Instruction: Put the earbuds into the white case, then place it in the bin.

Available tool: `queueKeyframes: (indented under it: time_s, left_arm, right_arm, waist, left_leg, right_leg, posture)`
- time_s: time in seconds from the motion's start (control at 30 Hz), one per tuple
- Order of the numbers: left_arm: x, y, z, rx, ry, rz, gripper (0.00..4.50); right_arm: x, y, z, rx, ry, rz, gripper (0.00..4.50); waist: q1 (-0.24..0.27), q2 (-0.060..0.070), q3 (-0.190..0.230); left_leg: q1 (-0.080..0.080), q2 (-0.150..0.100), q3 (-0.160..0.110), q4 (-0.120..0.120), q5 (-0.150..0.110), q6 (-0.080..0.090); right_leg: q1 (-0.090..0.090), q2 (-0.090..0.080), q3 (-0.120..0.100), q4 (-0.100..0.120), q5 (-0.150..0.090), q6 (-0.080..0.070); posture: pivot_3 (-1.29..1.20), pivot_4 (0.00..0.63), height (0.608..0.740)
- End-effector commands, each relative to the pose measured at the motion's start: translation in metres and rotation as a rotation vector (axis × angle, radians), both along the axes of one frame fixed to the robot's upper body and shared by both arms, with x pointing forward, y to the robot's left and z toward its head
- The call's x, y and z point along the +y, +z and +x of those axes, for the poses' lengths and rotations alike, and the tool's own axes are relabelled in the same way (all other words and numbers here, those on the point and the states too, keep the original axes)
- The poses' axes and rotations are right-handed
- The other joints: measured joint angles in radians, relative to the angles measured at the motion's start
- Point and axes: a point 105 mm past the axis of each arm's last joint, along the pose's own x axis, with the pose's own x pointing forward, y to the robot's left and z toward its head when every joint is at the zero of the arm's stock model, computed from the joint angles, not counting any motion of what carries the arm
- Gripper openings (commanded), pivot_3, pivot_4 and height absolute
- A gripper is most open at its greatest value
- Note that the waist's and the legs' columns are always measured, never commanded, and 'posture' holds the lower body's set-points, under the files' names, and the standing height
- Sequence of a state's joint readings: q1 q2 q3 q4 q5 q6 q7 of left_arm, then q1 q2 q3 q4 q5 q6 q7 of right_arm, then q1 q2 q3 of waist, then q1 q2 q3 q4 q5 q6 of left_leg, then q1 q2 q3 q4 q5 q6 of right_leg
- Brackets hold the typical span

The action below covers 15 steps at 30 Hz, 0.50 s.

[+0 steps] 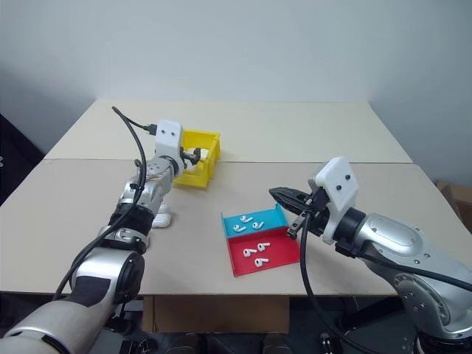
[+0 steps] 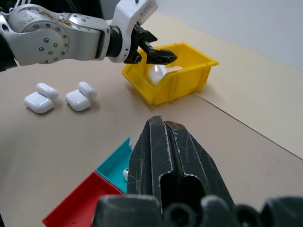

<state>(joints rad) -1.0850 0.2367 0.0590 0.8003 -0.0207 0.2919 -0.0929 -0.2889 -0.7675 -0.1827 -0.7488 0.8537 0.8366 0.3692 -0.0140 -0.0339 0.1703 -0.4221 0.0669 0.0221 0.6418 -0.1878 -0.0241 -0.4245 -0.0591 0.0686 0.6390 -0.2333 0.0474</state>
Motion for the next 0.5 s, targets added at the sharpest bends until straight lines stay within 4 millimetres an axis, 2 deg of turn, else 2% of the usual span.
queueKeyframes:
  time_s: [0.03, 0.23, 0.3, 0.4, 0.5]
  left_arm:
    - [-0.003, 0.030, 0.000, -0.100, -0.037, -0.019, 4.45]
    - [-0.027, 0.061, -0.023, -0.253, -0.262, -0.123, 4.45]
    - [-0.034, 0.066, -0.042, -0.302, -0.382, -0.121, 4.45]
    - [-0.033, 0.064, -0.074, -0.328, -0.541, -0.121, 4.45]
    - [-0.023, 0.050, -0.108, -0.272, -0.682, -0.053, 4.45]
  right_arm:
    - [0.003, 0.006, -0.003, -0.043, 0.014, -0.012, 0.00]
    - [-0.001, 0.006, -0.002, -0.052, 0.018, -0.040, 0.00]
    - [-0.004, 0.004, -0.004, -0.054, 0.030, -0.082, 0.00]
    - [-0.011, 0.001, -0.009, -0.065, 0.069, -0.161, 0.00]
    - [-0.023, -0.001, -0.015, -0.089, 0.119, -0.237, 0.00]
  waist:
    - [0.000, 0.000, 0.000]
    - [0.001, 0.000, 0.000]
    - [-0.001, 0.000, 0.000]
    - [-0.005, 0.001, 0.000]
    - [-0.014, 0.001, 0.000]
  left_leg:
    - [0.000, 0.000, 0.000, 0.000, 0.000, 0.000]
    - [0.000, 0.000, 0.000, 0.000, 0.000, 0.000]
    - [0.000, 0.000, 0.000, 0.000, 0.000, 0.000]
    - [0.000, 0.000, 0.000, 0.000, 0.000, 0.000]
    - [0.002, 0.001, 0.000, 0.000, 0.000, 0.000]
  right_leg:
    - [0.000, 0.000, 0.000, 0.000, 0.000, 0.000]
    - [0.000, 0.000, 0.000, 0.000, 0.001, -0.001]
    - [0.000, 0.000, 0.000, 0.000, 0.001, -0.002]
    - [0.000, 0.000, 0.000, 0.000, 0.001, -0.002]
    - [0.000, 0.000, 0.001, 0.002, 0.001, -0.002]
  posture:
    - [0.00, 0.150, 0.740]
    - [0.00, 0.150, 0.740]
    - [0.00, 0.150, 0.740]
    - [0.00, 0.150, 0.740]
    - [0.00, 0.150, 0.740]
